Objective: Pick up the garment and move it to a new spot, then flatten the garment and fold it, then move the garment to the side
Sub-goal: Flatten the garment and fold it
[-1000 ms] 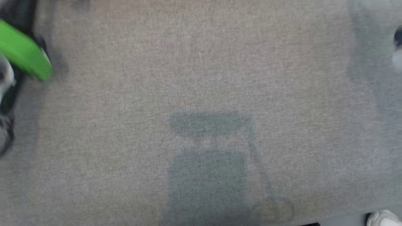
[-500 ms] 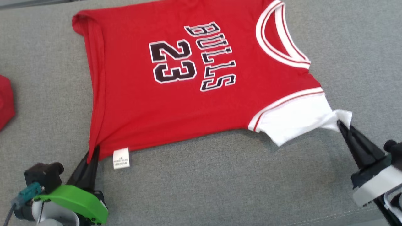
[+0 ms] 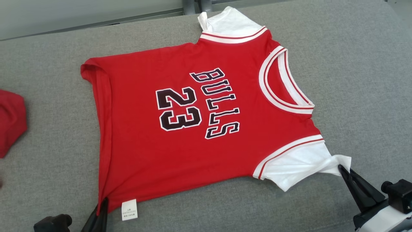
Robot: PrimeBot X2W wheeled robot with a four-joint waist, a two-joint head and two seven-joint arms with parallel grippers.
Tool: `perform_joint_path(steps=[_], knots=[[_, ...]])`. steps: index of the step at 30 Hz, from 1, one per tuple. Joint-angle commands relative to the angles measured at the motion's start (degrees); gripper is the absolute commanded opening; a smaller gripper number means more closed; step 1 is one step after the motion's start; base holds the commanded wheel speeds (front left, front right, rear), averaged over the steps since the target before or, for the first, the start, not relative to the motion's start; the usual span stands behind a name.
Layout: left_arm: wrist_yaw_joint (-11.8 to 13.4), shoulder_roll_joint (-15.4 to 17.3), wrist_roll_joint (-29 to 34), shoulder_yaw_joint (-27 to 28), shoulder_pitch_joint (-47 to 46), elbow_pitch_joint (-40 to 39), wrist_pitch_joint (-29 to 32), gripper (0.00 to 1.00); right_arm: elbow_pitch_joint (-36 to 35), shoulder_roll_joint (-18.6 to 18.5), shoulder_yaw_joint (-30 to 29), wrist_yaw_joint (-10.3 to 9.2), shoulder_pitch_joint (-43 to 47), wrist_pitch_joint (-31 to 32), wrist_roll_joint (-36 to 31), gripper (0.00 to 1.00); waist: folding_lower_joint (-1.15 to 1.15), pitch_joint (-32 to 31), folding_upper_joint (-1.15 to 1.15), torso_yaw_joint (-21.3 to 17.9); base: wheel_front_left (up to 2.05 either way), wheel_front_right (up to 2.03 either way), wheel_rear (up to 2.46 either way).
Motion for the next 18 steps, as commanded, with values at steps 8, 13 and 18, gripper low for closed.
perform_joint_path(steps=[8, 13, 18], knots=[[1.7, 4.99, -1.23, 1.69, -2.73, -5.4, 5.51, 0.0, -2.02, -2.12, 0.83, -0.12, -4.71, 1.73, 1.73, 0.0, 0.01, 0.1, 0.15, 1.14, 0.0, 0.0, 0.0], [2.47, 6.31, -2.25, 2.05, -3.02, -8.04, 7.65, 0.0, -2.37, -2.36, 1.61, -0.12, -7.07, 2.03, 2.23, 0.0, 0.01, 1.14, 0.15, 0.98, 0.0, 0.0, 0.0], [3.46, 8.21, -0.84, 1.81, -6.62, -10.41, 11.2, 0.0, -2.56, -3.19, 1.46, -0.12, -10.77, 2.31, 2.88, 0.0, 0.01, 3.39, 0.15, 1.24, 0.0, 0.0, 0.0]])
